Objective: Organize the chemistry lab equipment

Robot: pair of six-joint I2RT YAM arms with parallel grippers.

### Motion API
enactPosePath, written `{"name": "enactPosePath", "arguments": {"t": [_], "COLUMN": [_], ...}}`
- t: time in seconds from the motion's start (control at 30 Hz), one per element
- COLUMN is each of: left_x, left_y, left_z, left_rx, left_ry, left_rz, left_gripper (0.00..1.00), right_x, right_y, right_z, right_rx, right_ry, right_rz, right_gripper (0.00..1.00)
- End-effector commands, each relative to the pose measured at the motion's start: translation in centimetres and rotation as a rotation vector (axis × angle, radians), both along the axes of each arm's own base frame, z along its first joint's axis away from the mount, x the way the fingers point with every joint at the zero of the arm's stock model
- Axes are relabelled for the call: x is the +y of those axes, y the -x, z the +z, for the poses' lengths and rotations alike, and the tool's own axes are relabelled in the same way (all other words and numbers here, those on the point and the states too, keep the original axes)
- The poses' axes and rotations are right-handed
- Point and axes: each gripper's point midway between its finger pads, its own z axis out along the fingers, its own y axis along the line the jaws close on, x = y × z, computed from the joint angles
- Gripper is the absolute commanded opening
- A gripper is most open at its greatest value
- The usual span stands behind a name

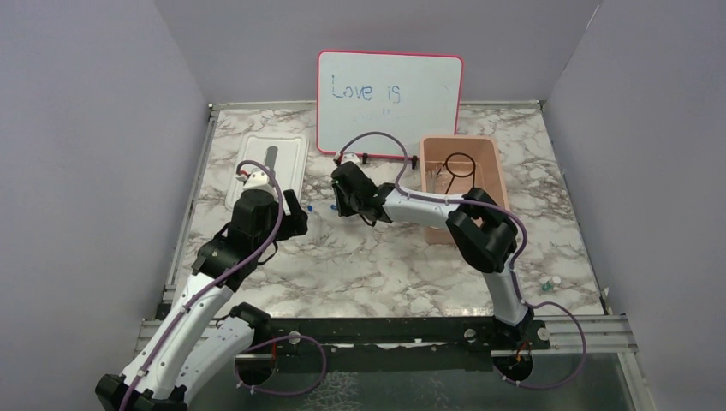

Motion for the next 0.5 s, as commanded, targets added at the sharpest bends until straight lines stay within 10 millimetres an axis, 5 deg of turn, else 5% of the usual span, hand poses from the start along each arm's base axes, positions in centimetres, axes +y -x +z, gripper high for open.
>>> {"name": "enactPosePath", "arguments": {"t": [0.0, 0.47], "left_x": [-0.9, -0.8], "left_y": [0.1, 0.1], "left_z": [0.0, 0.1], "left_rx": [0.001, -0.005], "left_ry": [0.053, 0.051], "left_rz": [-0.021, -0.020], "left_gripper": [0.75, 0.75], "right_x": [0.5, -0.2], "right_y": [0.5, 1.1], "right_z": [-0.7, -2.4], "right_rx": [0.047, 0.137], "right_ry": [0.026, 0.144], "right_rz": [0.023, 0.025], "right_gripper": [0.29, 0.35]}}
